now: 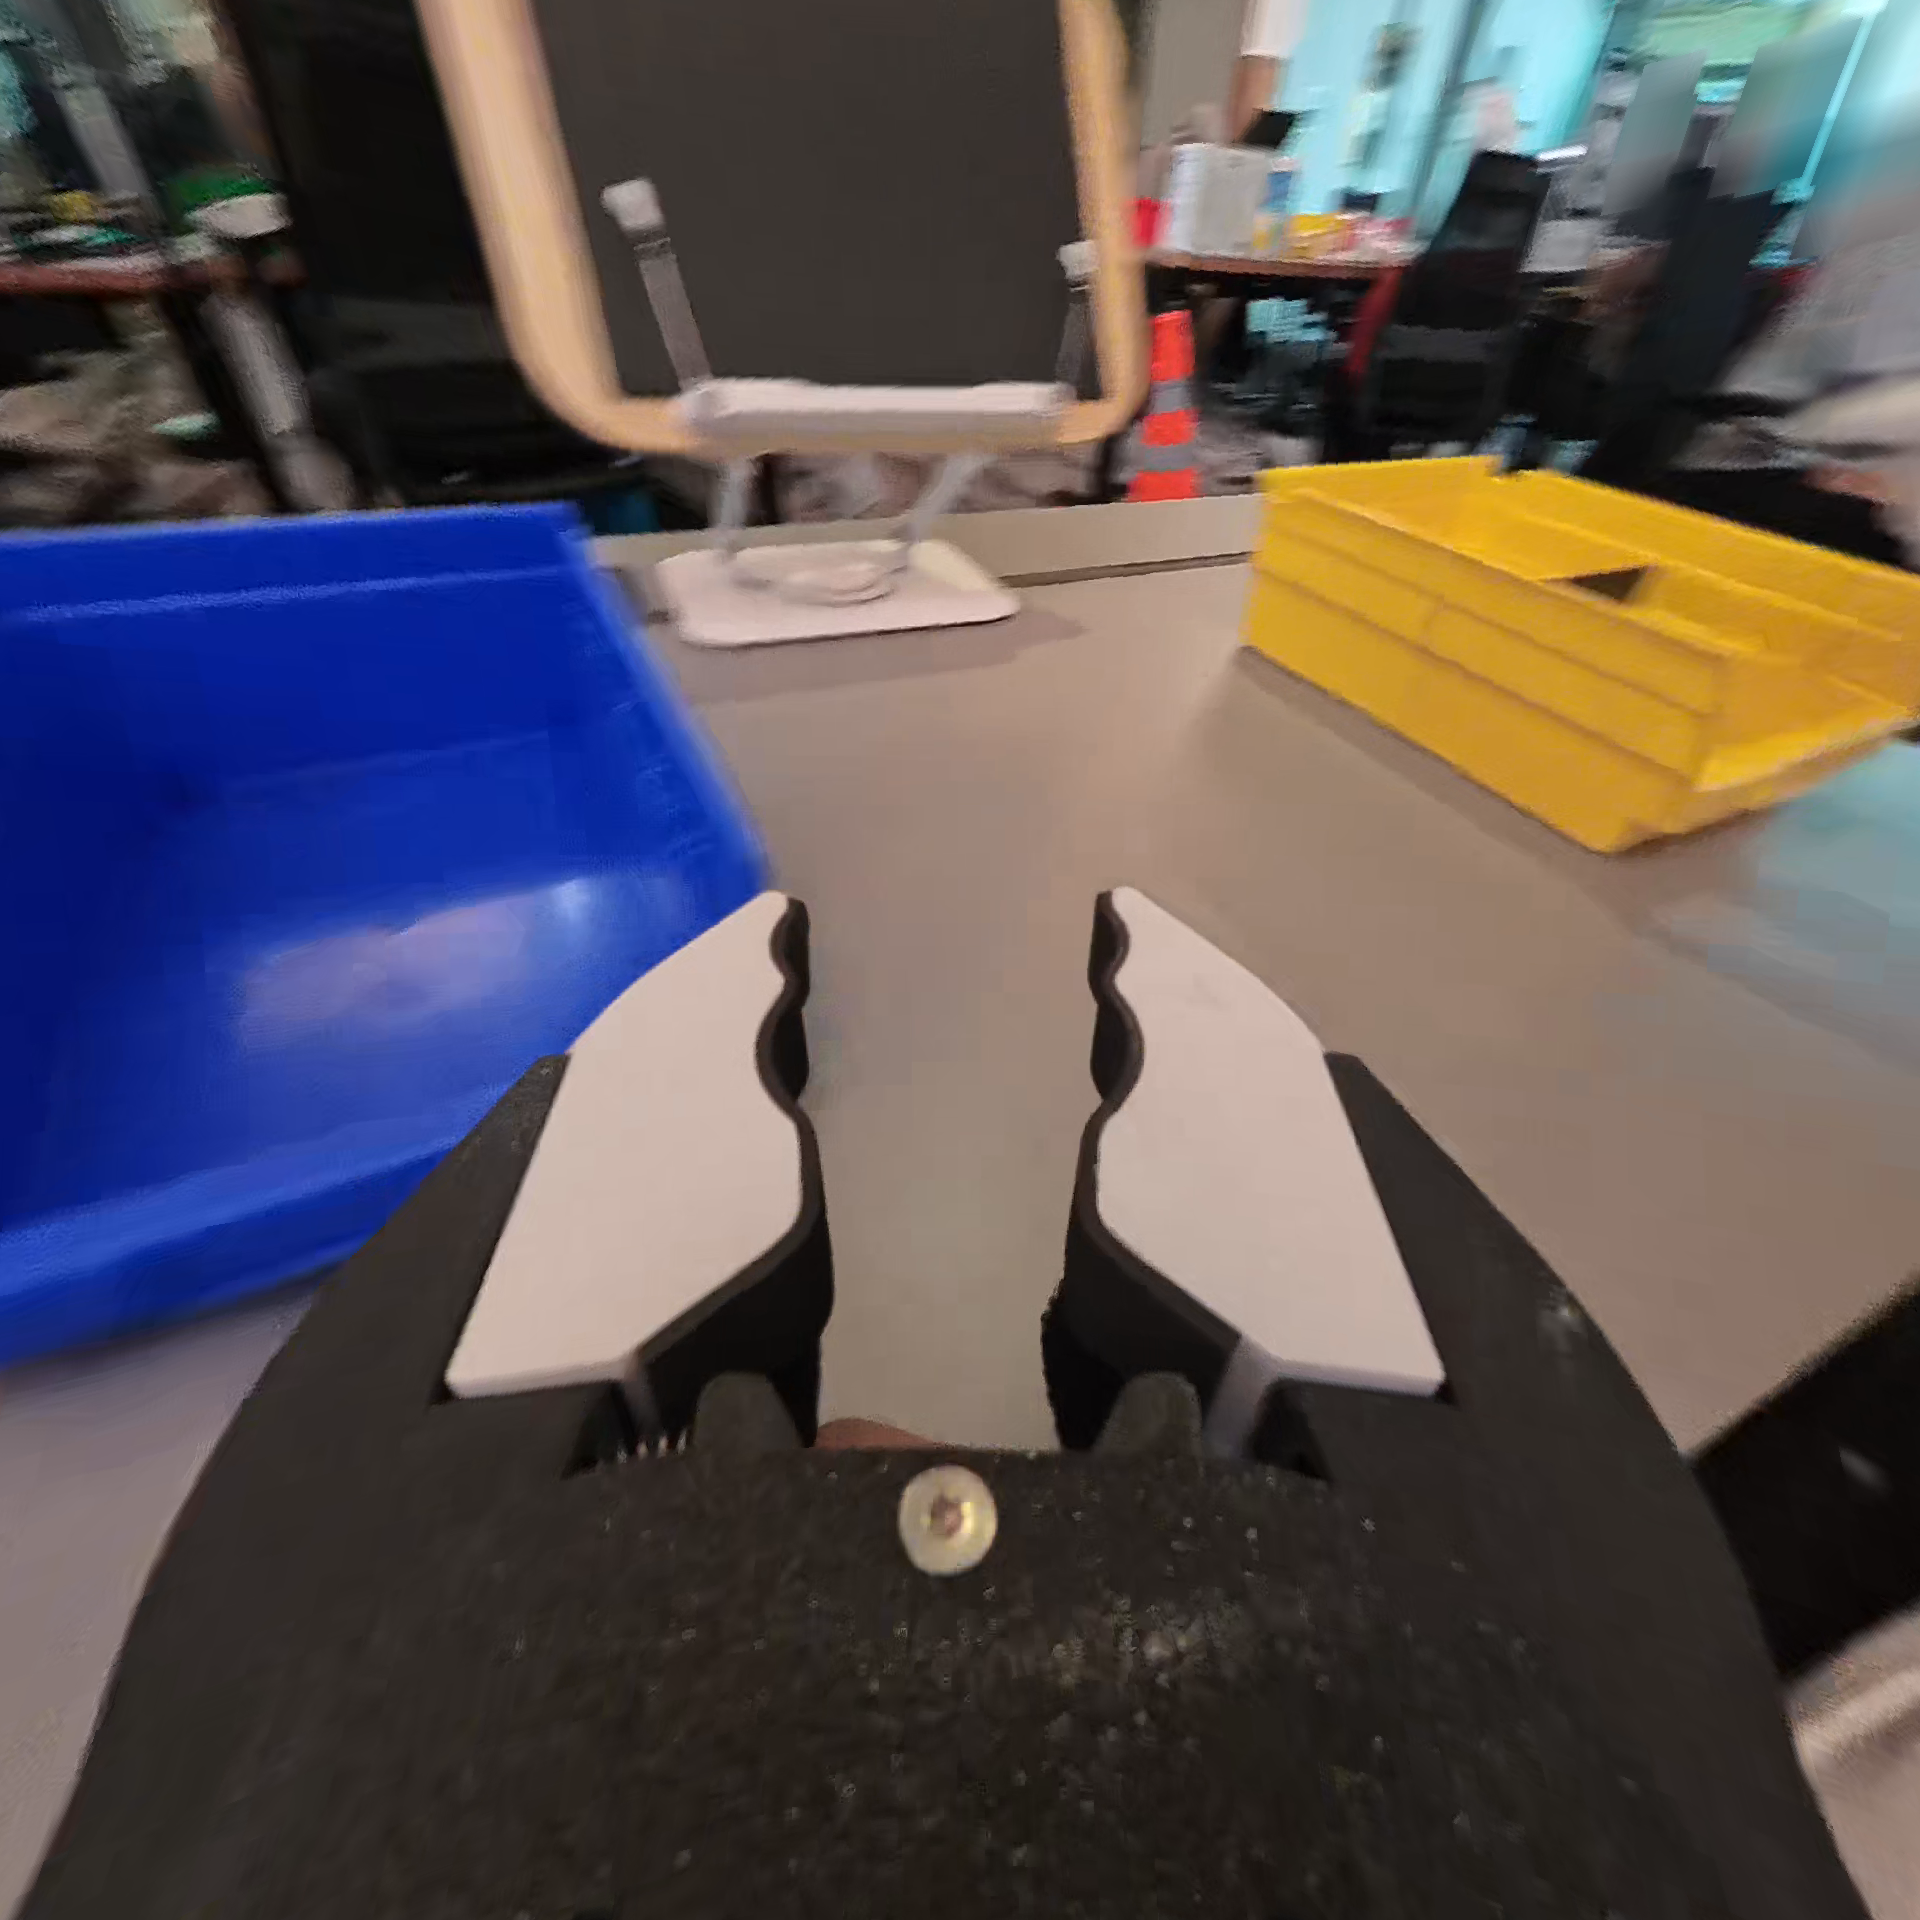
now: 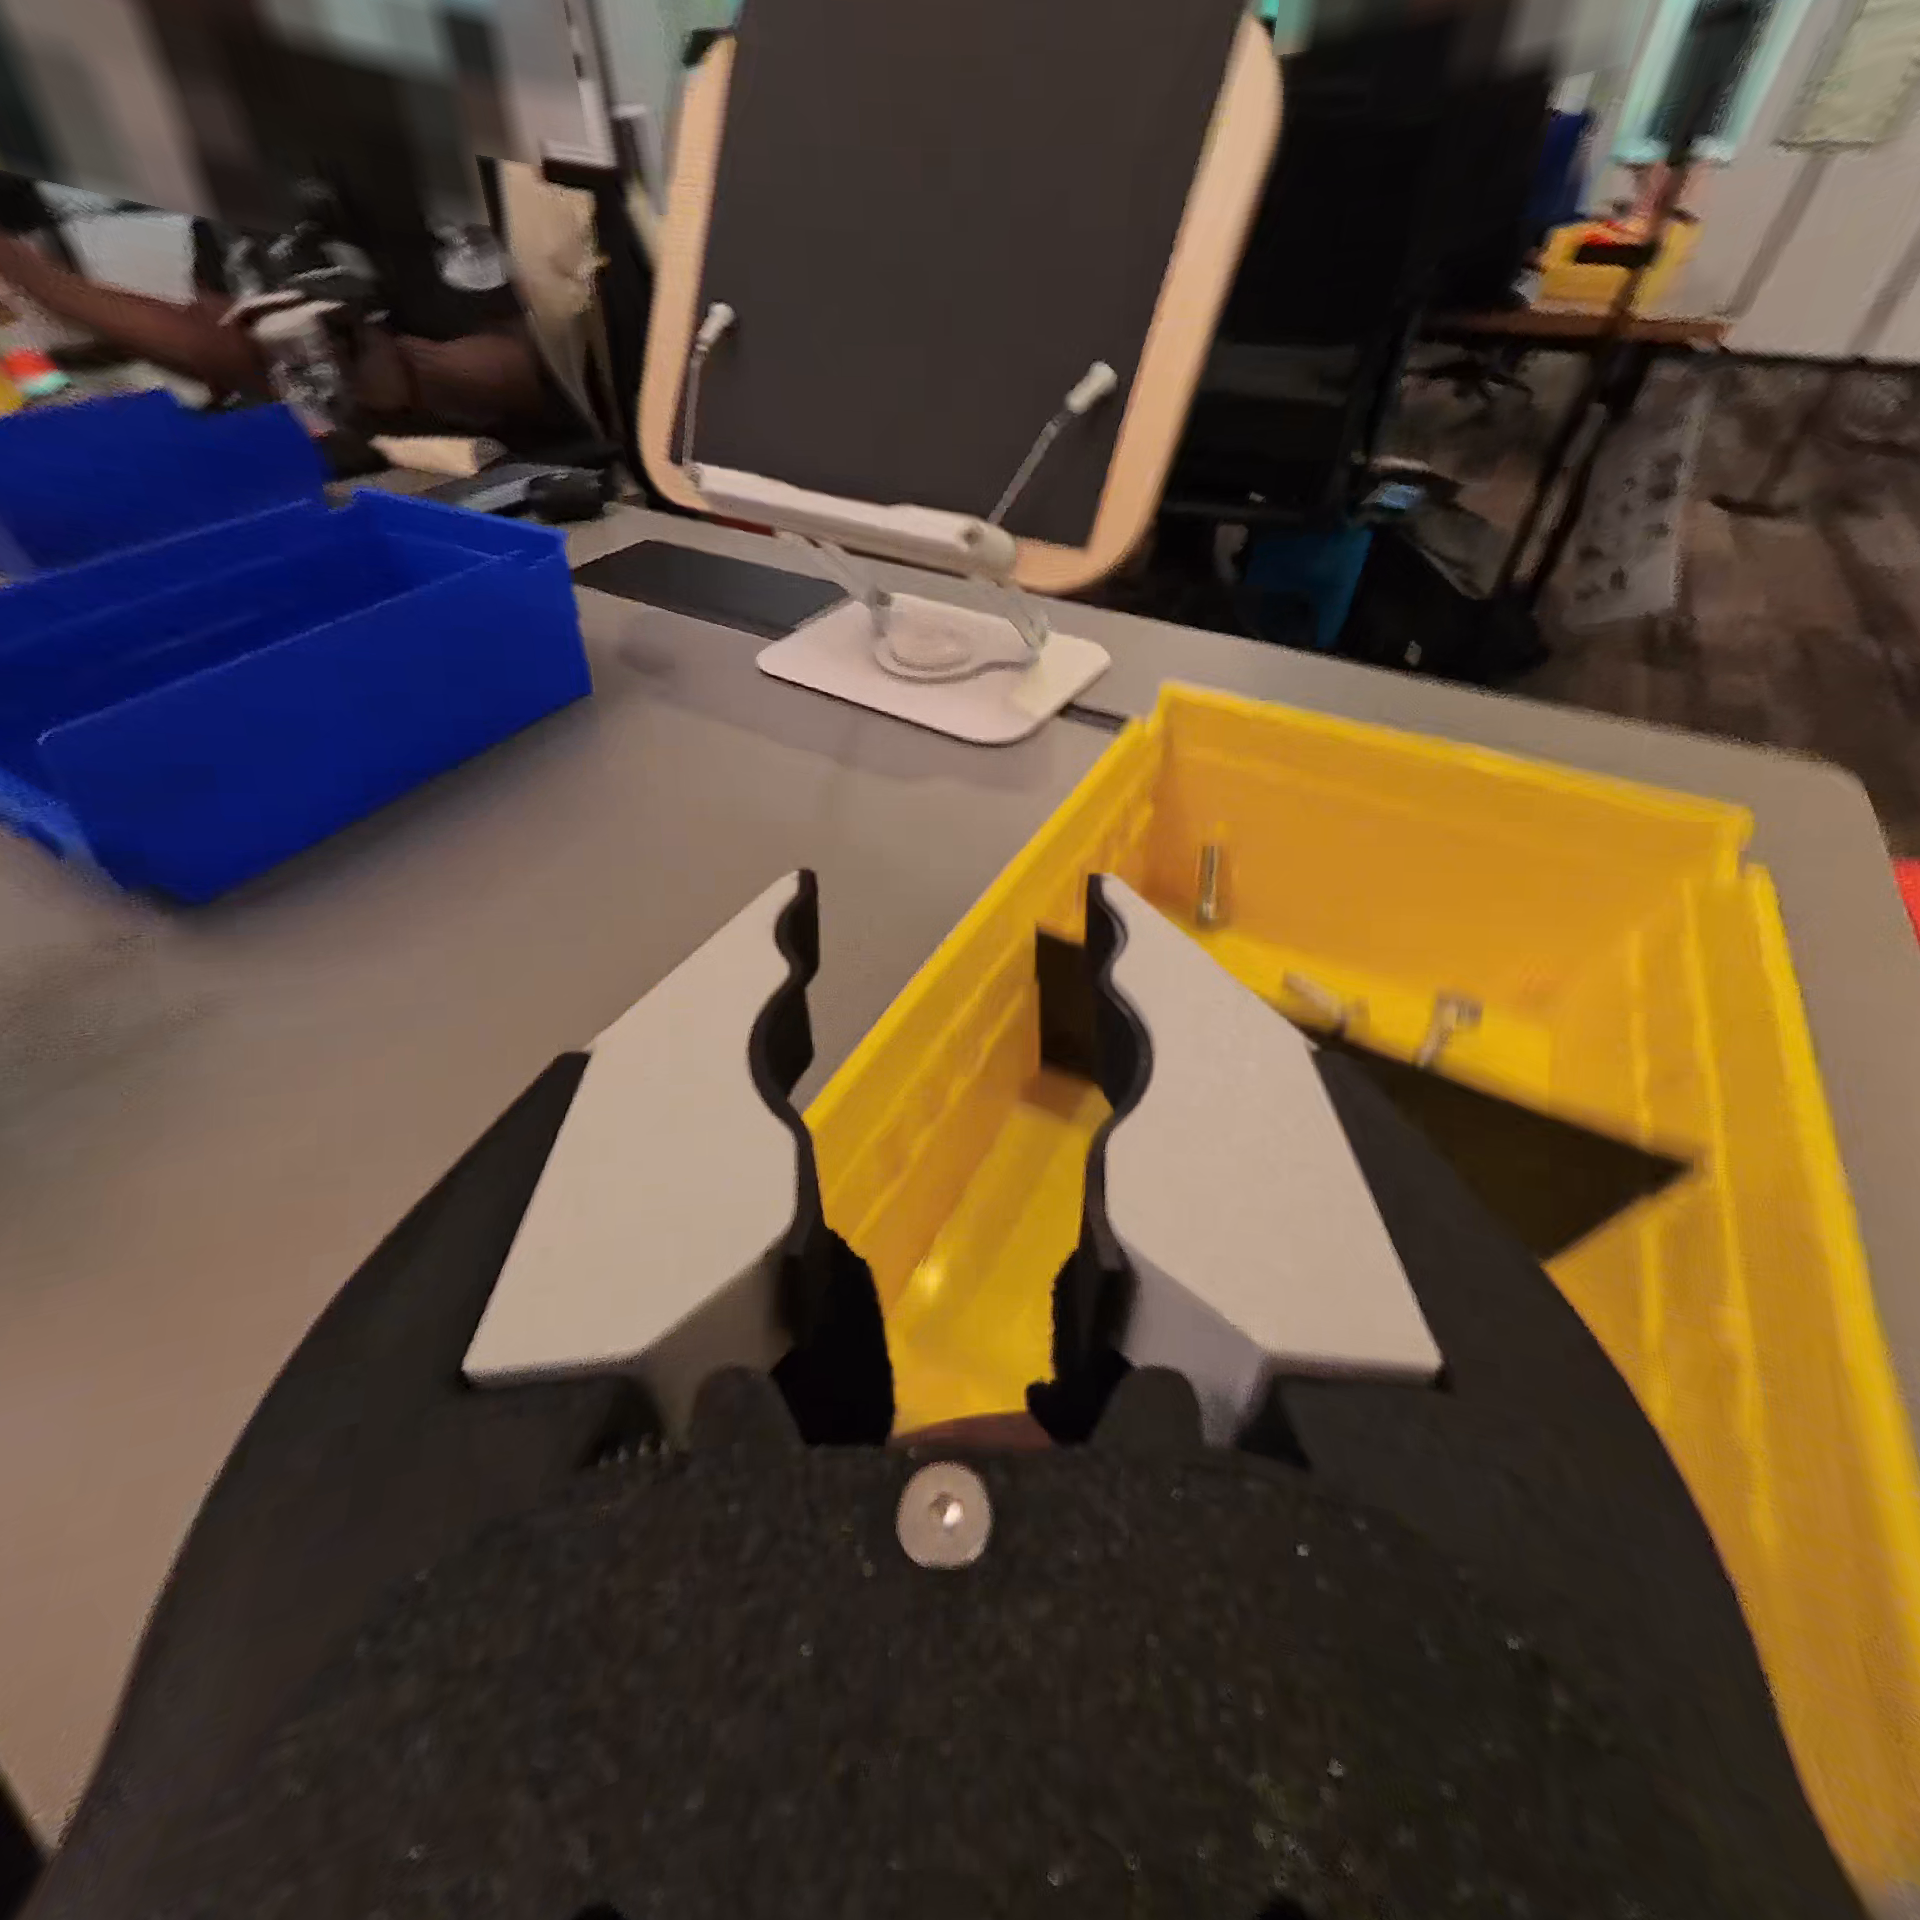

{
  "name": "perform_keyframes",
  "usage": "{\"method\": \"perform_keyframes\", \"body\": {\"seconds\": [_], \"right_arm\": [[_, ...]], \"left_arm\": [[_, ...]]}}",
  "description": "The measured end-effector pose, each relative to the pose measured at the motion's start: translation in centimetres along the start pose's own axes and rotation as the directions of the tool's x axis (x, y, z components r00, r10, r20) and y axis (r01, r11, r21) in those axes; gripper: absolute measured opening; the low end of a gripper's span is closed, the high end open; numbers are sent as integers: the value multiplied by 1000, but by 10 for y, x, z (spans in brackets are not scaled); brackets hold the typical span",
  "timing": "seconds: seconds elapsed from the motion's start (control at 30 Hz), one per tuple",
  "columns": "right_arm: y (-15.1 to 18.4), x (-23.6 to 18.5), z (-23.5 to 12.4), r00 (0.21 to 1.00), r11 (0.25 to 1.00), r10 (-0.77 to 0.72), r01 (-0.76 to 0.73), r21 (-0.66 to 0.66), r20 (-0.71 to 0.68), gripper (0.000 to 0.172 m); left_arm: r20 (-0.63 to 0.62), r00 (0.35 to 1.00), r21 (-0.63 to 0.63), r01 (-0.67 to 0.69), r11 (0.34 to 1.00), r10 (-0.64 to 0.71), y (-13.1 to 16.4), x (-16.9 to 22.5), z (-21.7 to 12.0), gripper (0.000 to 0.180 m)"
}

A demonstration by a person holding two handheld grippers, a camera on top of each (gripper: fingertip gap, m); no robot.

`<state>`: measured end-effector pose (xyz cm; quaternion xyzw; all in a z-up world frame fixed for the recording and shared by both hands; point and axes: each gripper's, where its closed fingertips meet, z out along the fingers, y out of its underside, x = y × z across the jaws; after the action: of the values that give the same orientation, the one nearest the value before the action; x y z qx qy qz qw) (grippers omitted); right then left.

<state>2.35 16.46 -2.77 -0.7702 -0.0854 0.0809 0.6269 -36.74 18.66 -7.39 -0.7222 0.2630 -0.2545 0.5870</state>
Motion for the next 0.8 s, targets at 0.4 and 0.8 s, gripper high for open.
{"method": "perform_keyframes", "body": {"seconds": [0.4,0.8], "right_arm": [[97,22,-54,928,997,74,-80,-3,-365,51],[110,27,-48,934,988,131,-150,-33,-332,51]], "left_arm": [[382,918,-179,182,967,-103,54,-134,-23,35],[407,907,-213,213,953,-112,67,-135,-26,35]]}}
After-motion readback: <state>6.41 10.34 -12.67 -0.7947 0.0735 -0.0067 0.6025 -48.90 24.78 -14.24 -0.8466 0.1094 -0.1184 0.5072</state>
